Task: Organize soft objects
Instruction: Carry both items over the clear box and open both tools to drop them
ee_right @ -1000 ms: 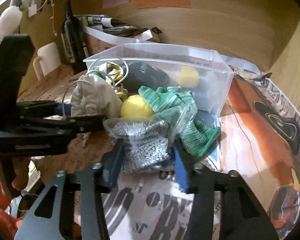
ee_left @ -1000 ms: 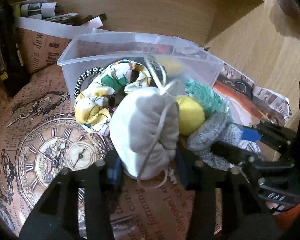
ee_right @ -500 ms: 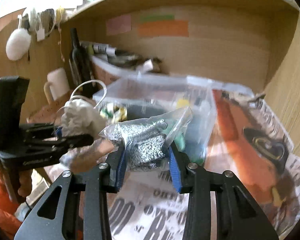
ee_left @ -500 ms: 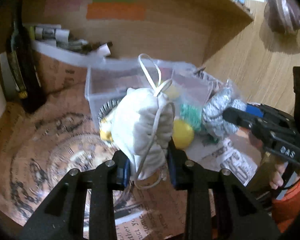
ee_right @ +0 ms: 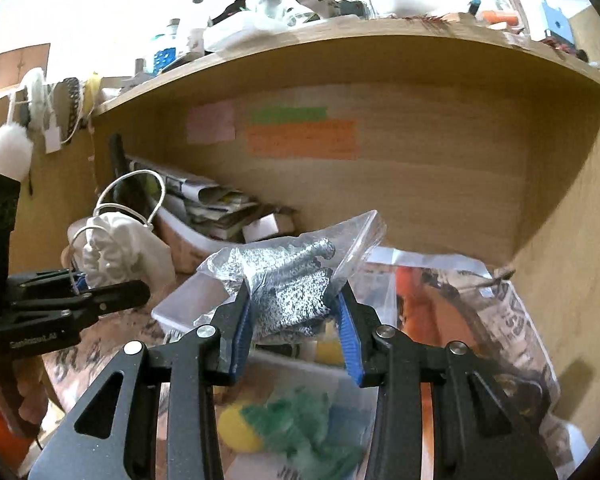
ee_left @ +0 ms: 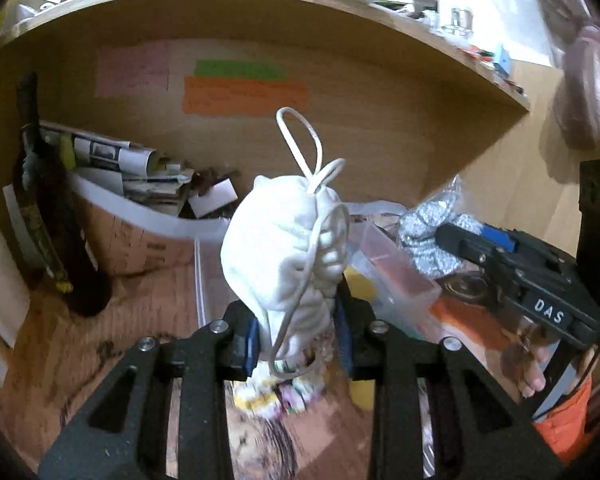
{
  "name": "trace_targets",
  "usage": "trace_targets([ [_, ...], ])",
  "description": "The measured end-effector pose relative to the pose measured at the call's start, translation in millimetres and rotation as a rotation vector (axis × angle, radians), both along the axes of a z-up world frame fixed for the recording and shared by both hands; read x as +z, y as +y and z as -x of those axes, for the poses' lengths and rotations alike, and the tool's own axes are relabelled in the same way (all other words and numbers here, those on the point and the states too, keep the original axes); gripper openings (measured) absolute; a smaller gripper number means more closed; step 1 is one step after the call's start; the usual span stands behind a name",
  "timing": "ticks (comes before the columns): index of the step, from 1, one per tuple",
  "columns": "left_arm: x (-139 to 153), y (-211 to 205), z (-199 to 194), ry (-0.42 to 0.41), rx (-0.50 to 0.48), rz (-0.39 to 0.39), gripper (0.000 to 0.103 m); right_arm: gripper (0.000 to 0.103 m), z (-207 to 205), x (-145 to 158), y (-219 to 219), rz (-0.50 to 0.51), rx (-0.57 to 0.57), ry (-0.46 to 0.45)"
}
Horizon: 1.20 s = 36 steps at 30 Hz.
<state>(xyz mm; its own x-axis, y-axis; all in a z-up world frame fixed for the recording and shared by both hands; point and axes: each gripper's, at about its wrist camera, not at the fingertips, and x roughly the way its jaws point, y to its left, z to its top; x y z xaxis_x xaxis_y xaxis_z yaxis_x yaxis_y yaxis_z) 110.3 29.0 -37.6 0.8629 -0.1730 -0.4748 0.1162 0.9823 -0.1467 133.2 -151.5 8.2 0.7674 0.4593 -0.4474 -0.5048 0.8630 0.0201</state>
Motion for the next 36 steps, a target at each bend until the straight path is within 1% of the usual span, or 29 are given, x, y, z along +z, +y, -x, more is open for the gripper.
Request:
trace_targets([
  [3,-3.2,2.1,-21.5,0.021,0.015,-0.006,0.031,0.035,-17.7,-2.5,5.0,0.009,0.003,0.026],
  [5,-8.2,3.2,-36.2,0.050,0.011,-0.006,0.031,0.035,-28.6,-8.0,9.4,0.025,0.002,0.043],
  [9,-27.1,1.9,-68.4,0.142,-0.008,0.006,0.031,0.035,-55.4,-24.5,14.4,0.046,0.010,0.130],
  [12,-43.3,-4.2,-88.9,0.206,-0.018,-0.020,0.031,0.035,-72.2,-39.7,17.7,0.084,-0.007,0.187],
  [16,-62.8,-9.6,-107.8,0.283,-0.037,-0.040,0.031,0.035,-87.9,-59.2,22.8,0.133,-0.006,0.261],
  [19,-72.5,-9.6,-115.0,0.314,-0.042,-0.046,0.031,0.035,-92.5,-69.9,27.1,0.174,-0.009,0.282],
  [23,-75.1,-13.0,-111.8,0.309,-0.041,-0.068,0.033,0.038,-95.7,-79.3,32.3,0.196,0.001,0.306],
  [26,-73.4,-16.0,-109.0,0.288,-0.043,-0.092,0.040,0.039,-94.9,-79.9,35.0,0.215,-0.001,0.306],
  [28,-69.9,-14.7,-103.7,0.275,-0.041,-0.094,0.045,0.041,-93.6,-77.6,35.1,0.224,-0.004,0.302],
  [30,-64.6,-14.2,-99.7,0.261,-0.037,-0.095,0.047,0.051,-91.6,-72.8,34.3,0.221,-0.009,0.286],
  [33,-54.8,-14.4,-90.3,0.234,-0.028,-0.115,0.048,0.062,-83.8,-59.8,28.6,0.204,-0.025,0.237],
  [35,-45.9,-13.8,-81.8,0.209,-0.030,-0.111,0.049,0.066,-76.9,-49.0,24.1,0.187,-0.012,0.212],
  [36,-42.1,-13.6,-79.0,0.197,-0.031,-0.107,0.053,0.067,-73.3,-44.3,22.9,0.186,-0.010,0.199],
])
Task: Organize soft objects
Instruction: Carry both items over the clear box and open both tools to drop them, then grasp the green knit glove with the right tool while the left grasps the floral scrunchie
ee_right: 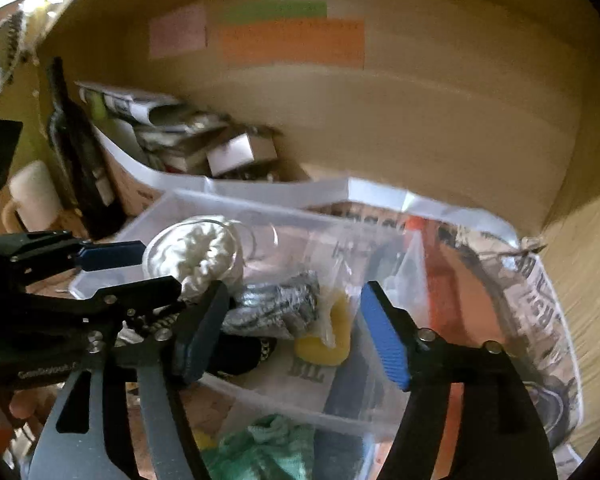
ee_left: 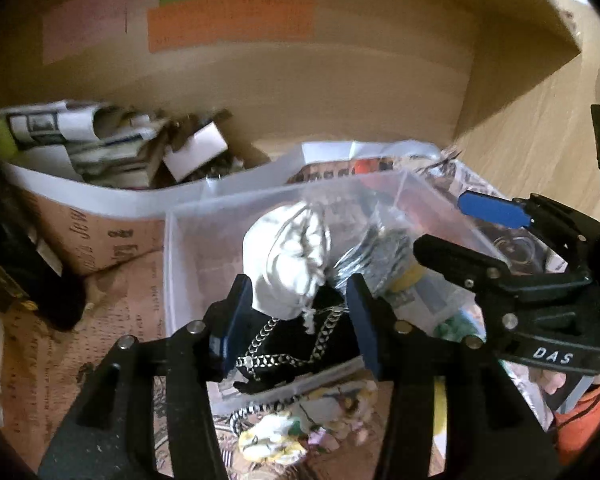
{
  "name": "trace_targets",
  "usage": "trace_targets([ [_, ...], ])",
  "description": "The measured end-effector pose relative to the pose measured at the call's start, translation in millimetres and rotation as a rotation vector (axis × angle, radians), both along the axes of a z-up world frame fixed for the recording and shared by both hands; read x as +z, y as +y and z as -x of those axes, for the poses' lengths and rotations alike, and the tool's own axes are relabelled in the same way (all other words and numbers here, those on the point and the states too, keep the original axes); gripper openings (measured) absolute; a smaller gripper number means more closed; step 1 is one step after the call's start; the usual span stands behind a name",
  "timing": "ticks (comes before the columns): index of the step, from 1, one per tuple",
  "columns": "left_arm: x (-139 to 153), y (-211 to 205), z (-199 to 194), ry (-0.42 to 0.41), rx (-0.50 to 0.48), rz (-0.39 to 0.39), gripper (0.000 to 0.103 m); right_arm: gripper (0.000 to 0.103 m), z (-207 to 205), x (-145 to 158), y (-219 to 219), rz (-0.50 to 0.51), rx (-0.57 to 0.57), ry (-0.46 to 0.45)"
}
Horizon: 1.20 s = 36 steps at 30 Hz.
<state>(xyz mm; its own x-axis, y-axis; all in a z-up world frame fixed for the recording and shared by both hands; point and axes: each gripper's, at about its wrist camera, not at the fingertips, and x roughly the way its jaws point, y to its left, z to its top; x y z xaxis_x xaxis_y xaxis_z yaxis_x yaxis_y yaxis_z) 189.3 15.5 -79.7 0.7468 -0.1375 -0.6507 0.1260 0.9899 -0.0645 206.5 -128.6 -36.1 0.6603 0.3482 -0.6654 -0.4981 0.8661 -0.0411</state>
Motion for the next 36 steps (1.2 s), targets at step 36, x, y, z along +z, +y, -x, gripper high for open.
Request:
trace_targets([
  [36,-73.8,26.4,62.6,0.124,0.046,0.071,0.047,0.056,64.0,-50.8,-53.9,-0.075,0.011,0.195],
])
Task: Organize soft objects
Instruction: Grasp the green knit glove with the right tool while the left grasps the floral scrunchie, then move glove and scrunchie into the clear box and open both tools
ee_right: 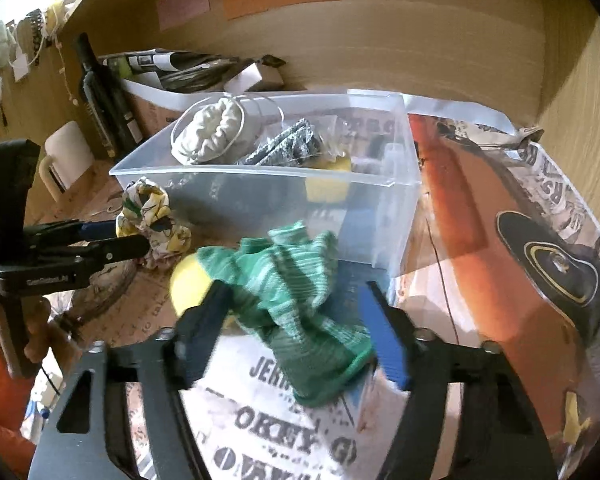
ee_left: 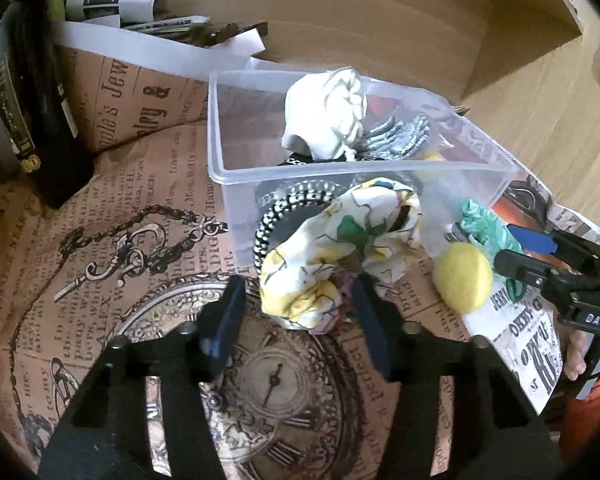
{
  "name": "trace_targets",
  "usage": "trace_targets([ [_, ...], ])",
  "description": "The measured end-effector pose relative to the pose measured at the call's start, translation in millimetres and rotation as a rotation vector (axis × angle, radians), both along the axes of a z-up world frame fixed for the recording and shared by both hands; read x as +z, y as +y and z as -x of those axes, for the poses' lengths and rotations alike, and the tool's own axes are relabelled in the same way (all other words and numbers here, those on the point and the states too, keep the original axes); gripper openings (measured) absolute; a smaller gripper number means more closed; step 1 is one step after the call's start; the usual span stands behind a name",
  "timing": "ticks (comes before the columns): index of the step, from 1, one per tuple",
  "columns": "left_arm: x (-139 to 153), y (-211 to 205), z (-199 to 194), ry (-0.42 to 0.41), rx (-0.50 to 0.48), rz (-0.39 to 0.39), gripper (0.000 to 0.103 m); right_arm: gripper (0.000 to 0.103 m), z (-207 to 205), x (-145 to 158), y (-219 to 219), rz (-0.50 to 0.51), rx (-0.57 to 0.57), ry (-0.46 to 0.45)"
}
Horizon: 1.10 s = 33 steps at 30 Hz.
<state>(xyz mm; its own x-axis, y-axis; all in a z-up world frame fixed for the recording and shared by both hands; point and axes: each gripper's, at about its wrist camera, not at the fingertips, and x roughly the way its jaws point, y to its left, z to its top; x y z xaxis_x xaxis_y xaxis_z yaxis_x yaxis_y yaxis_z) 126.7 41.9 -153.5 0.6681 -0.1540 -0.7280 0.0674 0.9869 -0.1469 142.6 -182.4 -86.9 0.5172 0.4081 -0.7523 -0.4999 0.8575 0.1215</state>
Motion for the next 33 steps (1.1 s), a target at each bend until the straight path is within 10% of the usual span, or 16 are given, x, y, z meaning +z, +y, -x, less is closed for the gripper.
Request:
trace_targets([
  [10,1.7,-10.2,10.4,-0.029,-0.013,-0.016,0.015,0.012,2.7,-5.1,0.9,0.008,-0.006,-0.003],
  [21,36.6,-14.6,46.5,-0.119,-0.070,-0.003,0.014,0.010,9.2,16.8,-6.4,-0.036,-0.050,-0.081],
  [33,4.7,-6.9,15.5,0.004,-0.054,-0.016,0.018,0.023,9.7,7.8,-8.0,0.029,-0.047,-0.042],
])
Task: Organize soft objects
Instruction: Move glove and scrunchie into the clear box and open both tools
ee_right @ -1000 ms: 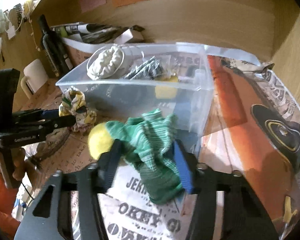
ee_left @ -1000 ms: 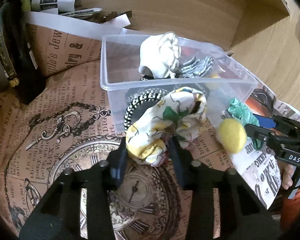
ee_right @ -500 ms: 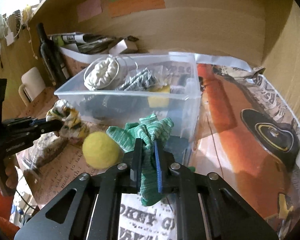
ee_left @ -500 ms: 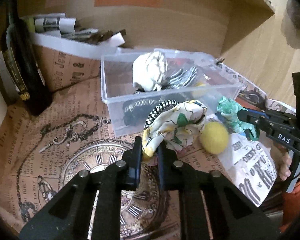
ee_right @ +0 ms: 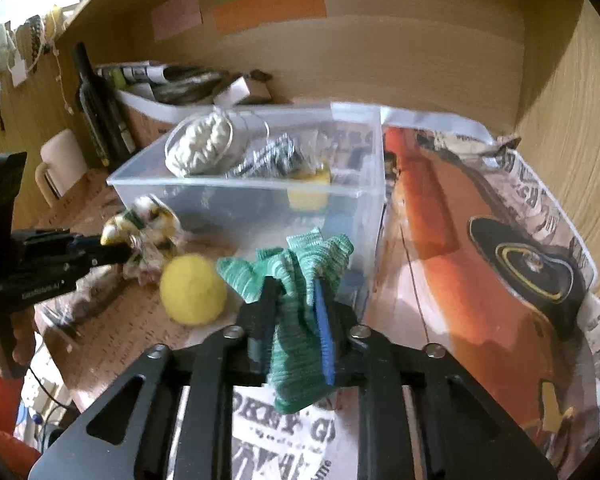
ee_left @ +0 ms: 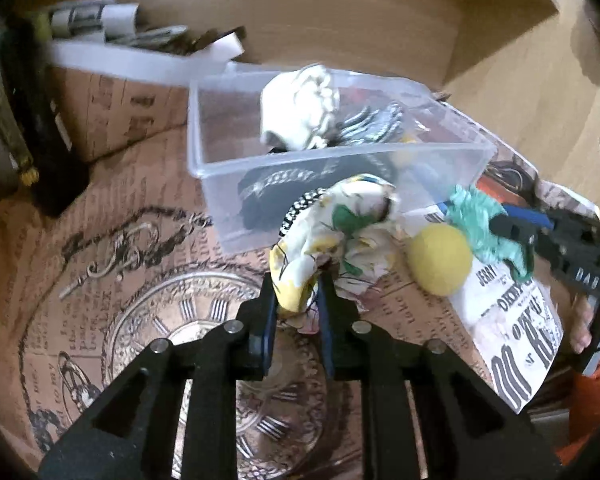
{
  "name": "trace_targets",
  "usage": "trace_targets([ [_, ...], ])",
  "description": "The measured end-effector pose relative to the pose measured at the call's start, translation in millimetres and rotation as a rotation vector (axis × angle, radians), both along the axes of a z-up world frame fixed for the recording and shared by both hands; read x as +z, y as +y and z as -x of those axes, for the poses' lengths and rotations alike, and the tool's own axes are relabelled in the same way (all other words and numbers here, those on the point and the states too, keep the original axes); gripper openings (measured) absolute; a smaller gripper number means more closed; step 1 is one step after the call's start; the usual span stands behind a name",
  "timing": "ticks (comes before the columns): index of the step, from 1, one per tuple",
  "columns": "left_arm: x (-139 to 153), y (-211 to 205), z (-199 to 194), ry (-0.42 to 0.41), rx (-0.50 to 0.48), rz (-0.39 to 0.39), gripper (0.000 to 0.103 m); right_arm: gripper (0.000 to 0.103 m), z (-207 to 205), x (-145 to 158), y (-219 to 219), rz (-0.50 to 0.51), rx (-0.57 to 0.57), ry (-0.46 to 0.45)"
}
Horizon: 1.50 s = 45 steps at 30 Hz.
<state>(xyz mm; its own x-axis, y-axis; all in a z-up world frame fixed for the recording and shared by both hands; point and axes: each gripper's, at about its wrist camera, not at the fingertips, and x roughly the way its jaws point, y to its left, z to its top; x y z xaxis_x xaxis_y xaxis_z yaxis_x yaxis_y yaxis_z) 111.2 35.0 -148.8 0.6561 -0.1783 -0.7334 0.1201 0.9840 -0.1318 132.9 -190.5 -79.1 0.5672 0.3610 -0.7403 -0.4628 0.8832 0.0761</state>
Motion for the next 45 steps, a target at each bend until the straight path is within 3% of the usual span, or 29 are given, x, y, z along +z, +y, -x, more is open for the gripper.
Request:
trace_targets([
  [5,7.5,9.0,12.2,-0.037,0.029,0.030,0.017,0.037,-1.8,-13.1,3.6,0.074,0.003,0.019],
  [8,19.7,8.8,23.8,-0.070,0.007,0.031,0.017,0.037,-3.3,-19.8,4.9,0.091,0.008,0.029],
  [10,26.9,6.8,26.2,-0.088,-0.007,0.013,0.017,0.034,-3.5,-18.8,3.1,0.074,0.009,0.032],
  [12,32.9,5.0,27.8,-0.110,0.003,-0.020,0.017,0.018,-3.1,-16.7,1.6,0.054,0.006,0.031],
  [14,36.2,6.3,27.5,-0.121,0.009,-0.028,0.016,0.013,-1.1,-13.0,0.4,0.033,-0.008,0.014],
  [16,41.4,8.3,29.0,-0.134,0.009,-0.021,0.009,0.012,1.2,-7.7,-1.0,0.017,-0.022,-0.009],
  [20,50.7,10.0,27.9,-0.153,0.004,-0.018,0.009,0.012,5.8,9.1,-4.3,-0.024,-0.031,-0.060],
  [23,43.1,8.1,24.5,-0.113,-0.008,-0.011,0.011,0.012,9.5,21.9,-4.4,-0.053,-0.021,-0.091],
  [26,25.1,3.0,22.2,-0.053,-0.016,-0.015,0.030,0.012,12.0,29.8,-3.2,-0.070,-0.011,-0.112],
  [28,10.8,-0.1,22.4,-0.021,-0.007,-0.019,0.055,0.012,12.0,32.0,-2.8,-0.076,-0.008,-0.118],
  [30,-1.4,-3.8,21.1,0.010,-0.004,-0.010,0.065,0.012,11.3,33.5,-2.4,-0.087,-0.005,-0.120],
  [35,-13.4,-21.1,15.6,0.018,-0.018,-0.049,0.065,0.012,14.1,35.4,-0.7,-0.099,0.000,-0.132],
  [36,-13.5,-23.6,14.0,0.014,-0.019,-0.047,0.063,0.012,14.7,36.2,-0.4,-0.100,0.000,-0.136],
  [38,-14.3,-27.3,10.9,0.010,-0.021,-0.035,0.048,0.012,15.3,37.8,-0.4,-0.107,-0.001,-0.144],
  [40,-14.2,-30.0,10.1,0.008,-0.027,-0.042,0.020,0.012,15.8,39.7,-0.5,-0.117,0.001,-0.149],
  [45,0.0,-35.9,17.8,-0.028,-0.054,-0.023,0.014,0.012,15.8,44.6,0.4,-0.127,0.004,-0.169],
])
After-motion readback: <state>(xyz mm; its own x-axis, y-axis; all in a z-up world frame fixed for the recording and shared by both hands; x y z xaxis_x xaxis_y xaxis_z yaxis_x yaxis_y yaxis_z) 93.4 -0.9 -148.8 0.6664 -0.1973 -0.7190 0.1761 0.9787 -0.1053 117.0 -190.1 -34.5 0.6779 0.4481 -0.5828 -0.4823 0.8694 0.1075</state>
